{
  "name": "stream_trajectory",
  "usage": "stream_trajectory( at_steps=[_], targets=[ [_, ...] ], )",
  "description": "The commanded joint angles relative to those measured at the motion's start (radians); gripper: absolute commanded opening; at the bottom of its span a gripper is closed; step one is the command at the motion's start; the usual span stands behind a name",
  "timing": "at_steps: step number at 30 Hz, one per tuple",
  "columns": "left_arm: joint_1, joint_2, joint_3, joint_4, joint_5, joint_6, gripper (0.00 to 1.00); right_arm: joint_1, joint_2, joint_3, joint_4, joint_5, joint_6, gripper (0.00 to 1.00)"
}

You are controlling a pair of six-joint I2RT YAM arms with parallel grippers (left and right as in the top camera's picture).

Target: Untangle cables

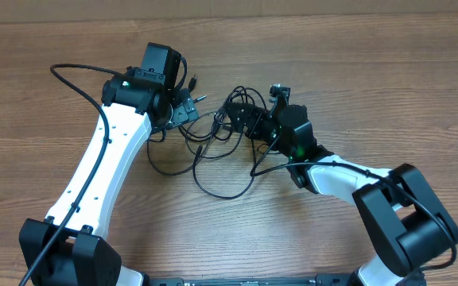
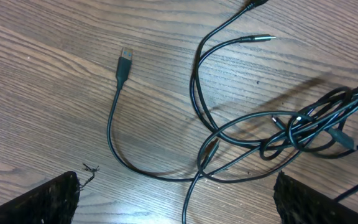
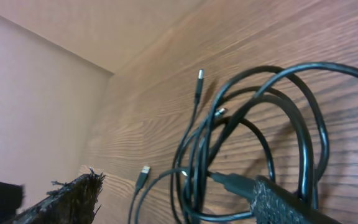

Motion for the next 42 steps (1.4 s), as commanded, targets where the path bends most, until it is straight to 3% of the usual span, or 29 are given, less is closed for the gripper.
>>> stream_trajectory(
  at_steps=[1, 17, 32, 42],
  targets=[
    [0.002, 0.005, 0.003, 0.0, -0.017, -0.021, 0.99, 0.014, 0.024, 0.039, 0.01, 0.012, -0.013, 0.78],
    [0.001, 0.005, 0.003, 0.0, -0.017, -0.021, 1.0, 0.083, 0.059, 0.072, -0.044, 0.146, -0.013, 0.78],
    [0.002, 0.005, 0.003, 0.0, -0.017, -0.021, 1.0, 0.13, 0.123, 0.072, -0.008, 0.145, -0.012, 0.78],
    [0.002, 0.005, 0.003, 0.0, -0.017, -0.021, 1.0, 0.151, 0.135, 0.073, -0.018, 0.146, -0.013, 0.7]
  ],
)
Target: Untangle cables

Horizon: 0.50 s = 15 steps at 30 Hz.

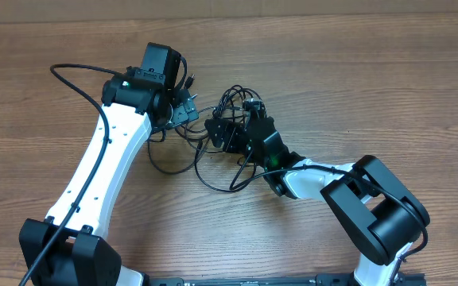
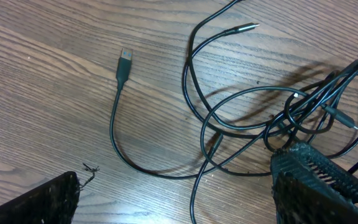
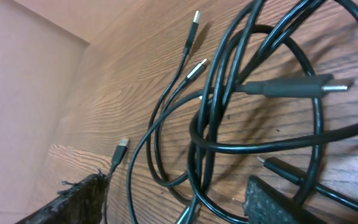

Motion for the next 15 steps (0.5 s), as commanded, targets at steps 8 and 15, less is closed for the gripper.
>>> stream_trajectory(
  at_steps=[8, 15],
  targets=[
    [0.002, 0.005, 0.003, 0.0, -0.017, -0.021, 1.0, 0.022, 0.033, 0.021, 0.003, -0.006, -0.003, 0.56],
    [0.002, 0.005, 0.003, 0.0, -0.017, -0.021, 0.99, 0.031, 0.033, 0.021, -0.03, -0.006, -0.004, 0.56]
  ],
)
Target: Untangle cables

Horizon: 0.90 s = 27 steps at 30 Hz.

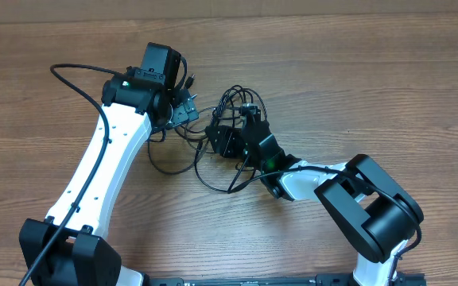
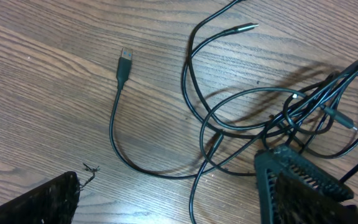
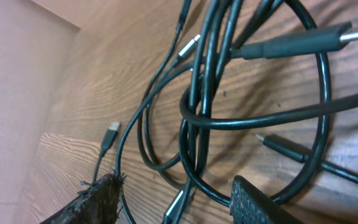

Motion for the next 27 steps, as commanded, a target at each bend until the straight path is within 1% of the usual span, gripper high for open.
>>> stream_trajectory(
  at_steps=[1, 7, 14, 17, 21, 27],
  targets=[
    [0.002, 0.005, 0.003, 0.0, -0.017, -0.021, 0.99, 0.004, 0.007, 0.021, -0.014, -0.006, -0.003, 0.56],
    [0.002, 0.005, 0.003, 0.0, -0.017, -0.021, 0.99, 0.004, 0.007, 0.021, -0.023, -0.023, -0.004, 0.55],
    [0.002, 0.005, 0.003, 0.0, -0.017, -0.021, 1.0, 0.009, 0.007, 0.021, -0.07, -0.111, -0.01, 0.48],
    [0.002, 0.005, 0.003, 0.0, -0.017, -0.021, 1.0, 0.01, 0.007, 0.021, -0.064, -0.198, -0.01, 0.45],
    [0.002, 0.005, 0.003, 0.0, -0.017, -0.021, 1.0, 0.01, 0.007, 0.021, -0.013, -0.336, -0.01, 0.44],
    [0.002, 0.005, 0.003, 0.0, -0.017, -0.021, 0.99, 0.01, -0.026, 0.021, -0.006, -0.354, -0.085, 0.46]
  ],
)
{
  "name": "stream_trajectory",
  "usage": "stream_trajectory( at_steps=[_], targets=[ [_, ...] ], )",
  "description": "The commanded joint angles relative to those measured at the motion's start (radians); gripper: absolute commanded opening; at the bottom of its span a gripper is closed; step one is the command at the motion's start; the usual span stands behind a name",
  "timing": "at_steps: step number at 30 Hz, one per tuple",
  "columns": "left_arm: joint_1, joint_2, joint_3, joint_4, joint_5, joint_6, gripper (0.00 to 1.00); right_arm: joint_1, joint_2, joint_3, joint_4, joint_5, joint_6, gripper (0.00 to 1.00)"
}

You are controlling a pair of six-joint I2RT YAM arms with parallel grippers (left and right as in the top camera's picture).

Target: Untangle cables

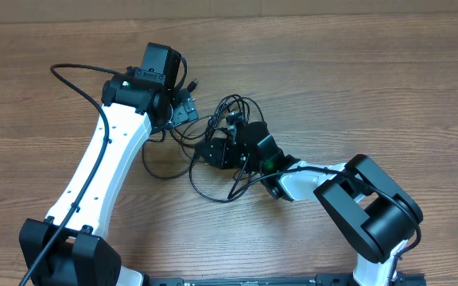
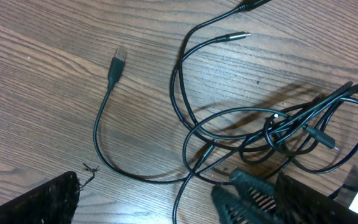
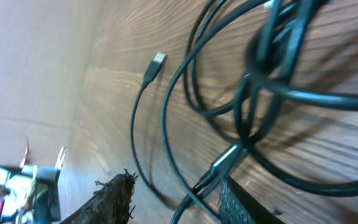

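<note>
A tangle of thin black cables (image 1: 230, 119) lies mid-table, its knot (image 2: 291, 127) at the right of the left wrist view. One loose USB plug (image 2: 117, 62) trails off to the left. My left gripper (image 2: 178, 202) hangs open above the cables, holding nothing. My right gripper (image 3: 176, 199) sits low at the tangle's near-left side (image 1: 217, 151). It is open, and cable strands with a plug (image 3: 229, 158) run between its fingers (image 3: 114, 199). Those same fingers (image 2: 247, 193) show at the bottom of the left wrist view.
A slack cable loop (image 1: 213, 191) spreads toward the front of the wooden table (image 1: 388, 87). Another strand curls under the left arm (image 1: 106, 159). The right arm (image 1: 332, 171) reaches in from the front right.
My right gripper has moved left and toward the front, lower among the strands, with its fingers slightly closer together. The cables have shifted, and the USB plug lies a little further left. The left arm stayed put.
My right gripper was open at the right of the tangle. Then it stood further left with its fingers over the knot, then deeper still. Now it is at the near-left side with strands between its fingers. The left gripper hovered open throughout.
</note>
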Motion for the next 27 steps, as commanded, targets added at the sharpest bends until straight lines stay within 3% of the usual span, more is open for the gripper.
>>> stream_trajectory(
  at_steps=[1, 8, 12, 20, 24, 27],
  targets=[
    [0.002, 0.005, 0.003, 0.0, -0.017, -0.021, 1.0, 0.003, -0.038, 0.018, 0.008, -0.027, -0.063, 0.49],
    [0.002, 0.005, 0.003, 0.0, -0.017, -0.021, 1.0, 0.003, -0.078, 0.043, 0.032, 0.149, -0.118, 0.6],
    [0.002, 0.005, 0.003, 0.0, -0.017, -0.021, 0.99, 0.003, -0.078, 0.056, 0.071, 0.264, -0.166, 0.61],
    [0.002, 0.005, 0.003, 0.0, -0.017, -0.021, 1.0, 0.003, -0.077, 0.057, -0.002, 0.481, -0.278, 0.69],
    [0.002, 0.005, 0.003, 0.0, -0.017, -0.021, 1.0, 0.003, -0.076, 0.057, -0.102, 0.423, -0.277, 0.68],
    [0.002, 0.005, 0.003, 0.0, -0.017, -0.021, 1.0, 0.005, -0.076, 0.057, -0.139, 0.288, -0.277, 0.62]
  ],
)
